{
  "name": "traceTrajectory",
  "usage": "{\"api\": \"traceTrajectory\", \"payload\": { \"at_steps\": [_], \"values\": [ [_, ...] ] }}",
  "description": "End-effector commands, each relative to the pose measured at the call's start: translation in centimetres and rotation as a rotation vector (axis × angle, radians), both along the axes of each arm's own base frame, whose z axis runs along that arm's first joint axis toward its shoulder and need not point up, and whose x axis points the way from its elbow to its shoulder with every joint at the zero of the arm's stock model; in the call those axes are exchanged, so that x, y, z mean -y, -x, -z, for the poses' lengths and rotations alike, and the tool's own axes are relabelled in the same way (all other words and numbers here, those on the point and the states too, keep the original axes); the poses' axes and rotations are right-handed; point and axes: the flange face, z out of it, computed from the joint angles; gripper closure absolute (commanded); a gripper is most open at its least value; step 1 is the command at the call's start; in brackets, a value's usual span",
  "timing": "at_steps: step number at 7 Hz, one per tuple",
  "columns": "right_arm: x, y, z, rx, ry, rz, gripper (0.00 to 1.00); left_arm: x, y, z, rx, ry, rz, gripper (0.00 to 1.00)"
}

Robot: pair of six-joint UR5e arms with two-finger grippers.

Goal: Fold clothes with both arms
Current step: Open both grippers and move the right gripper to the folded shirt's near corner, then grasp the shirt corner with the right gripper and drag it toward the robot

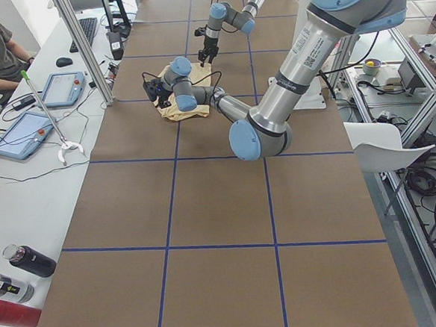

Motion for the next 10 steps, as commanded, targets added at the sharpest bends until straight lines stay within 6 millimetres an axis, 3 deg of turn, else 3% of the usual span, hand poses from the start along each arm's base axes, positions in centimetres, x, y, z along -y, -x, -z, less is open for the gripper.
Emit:
{"api": "traceTrajectory", "payload": {
  "at_steps": [1, 4, 5, 6, 7, 8, 9, 10],
  "values": [
    [-0.3, -0.1, 0.2, 0.01, 0.008, -0.004, 1.0, 0.0, 0.0, 0.0, 0.0, 0.0, 0.0, 0.43],
    [-1.3, -0.2, 1.0, 0.033, 0.02, -0.012, 1.0, 0.0, 0.0, 0.0, -0.003, 0.004, 0.0, 0.43],
    [-3.8, -1.5, 1.5, 0.051, 0.019, 0.007, 1.0, 0.0, 0.0, 0.2, -0.005, 0.004, 0.001, 0.43],
    [-7.5, -2.5, 1.6, 0.059, 0.024, 0.05, 1.0, -0.2, 0.2, 0.7, -0.015, -0.003, 0.001, 0.43],
    [-11.6, -2.1, 1.5, 0.057, 0.023, 0.112, 1.0, -0.9, 0.7, 2.3, -0.043, -0.019, -0.014, 0.43],
    [-15.1, -2.0, 2.9, 0.083, 0.03, 0.181, 1.0, -2.2, 1.1, 4.1, -0.092, -0.023, -0.079, 0.43],
    [-18.7, -3.0, 4.8, 0.076, 0.071, 0.28, 1.0, -4.0, 2.1, 4.2, -0.119, -0.029, -0.125, 0.43],
    [-20.9, -3.6, 7.1, 0.106, 0.119, 0.365, 1.0, -6.2, 3.4, 4.1, -0.152, -0.026, -0.177, 0.43]
  ]
}}
